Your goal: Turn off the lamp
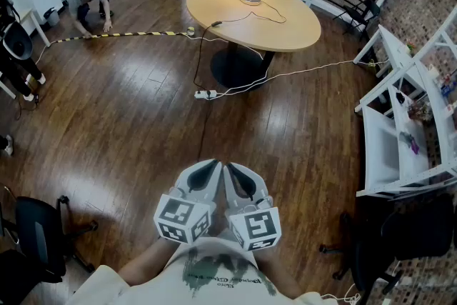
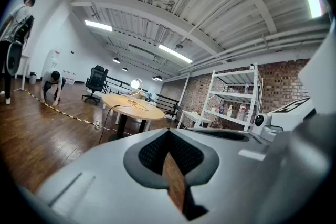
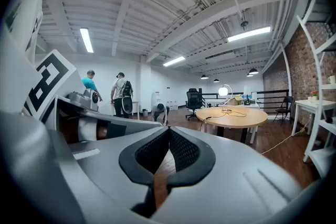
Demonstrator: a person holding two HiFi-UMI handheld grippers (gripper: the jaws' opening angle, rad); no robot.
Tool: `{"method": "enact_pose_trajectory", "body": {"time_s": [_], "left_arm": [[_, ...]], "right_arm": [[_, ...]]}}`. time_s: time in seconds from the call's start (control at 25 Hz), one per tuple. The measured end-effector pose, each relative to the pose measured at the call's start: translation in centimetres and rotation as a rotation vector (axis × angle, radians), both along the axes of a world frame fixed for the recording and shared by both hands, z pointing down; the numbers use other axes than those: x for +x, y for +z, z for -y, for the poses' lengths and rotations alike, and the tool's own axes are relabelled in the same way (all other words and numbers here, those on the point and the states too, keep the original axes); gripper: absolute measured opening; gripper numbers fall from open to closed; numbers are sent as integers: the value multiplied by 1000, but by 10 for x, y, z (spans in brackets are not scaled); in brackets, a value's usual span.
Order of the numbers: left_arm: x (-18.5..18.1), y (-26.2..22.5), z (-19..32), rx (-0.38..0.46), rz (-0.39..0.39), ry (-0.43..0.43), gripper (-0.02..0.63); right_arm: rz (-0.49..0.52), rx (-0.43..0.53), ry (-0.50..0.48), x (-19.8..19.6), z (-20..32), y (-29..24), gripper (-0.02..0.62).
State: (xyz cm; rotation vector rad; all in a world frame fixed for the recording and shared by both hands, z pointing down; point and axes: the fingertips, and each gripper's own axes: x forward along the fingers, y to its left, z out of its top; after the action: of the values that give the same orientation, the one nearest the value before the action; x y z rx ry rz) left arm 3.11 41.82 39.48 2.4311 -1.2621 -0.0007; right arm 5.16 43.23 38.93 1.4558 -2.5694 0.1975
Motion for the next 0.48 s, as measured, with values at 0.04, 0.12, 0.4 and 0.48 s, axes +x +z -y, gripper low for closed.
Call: {"method": "enact_pose_trajectory", "body": {"time_s": [0.04,0.12,0.4,0.48], "left_arm": [[-2,-1,3,2,-2,1,0],[-4,-3,10,4,-3,3,0],[-2,5,48,3,27,2,0],[-2,8,66,8,42,-7,0]], "right_arm": [[-2,0,1,-1,3,-1,0],[-3,4,3,-4,10,-3,0],[17,9,-5,-2,46,7,0],[24,13,-6,0,64,10,0]]}}
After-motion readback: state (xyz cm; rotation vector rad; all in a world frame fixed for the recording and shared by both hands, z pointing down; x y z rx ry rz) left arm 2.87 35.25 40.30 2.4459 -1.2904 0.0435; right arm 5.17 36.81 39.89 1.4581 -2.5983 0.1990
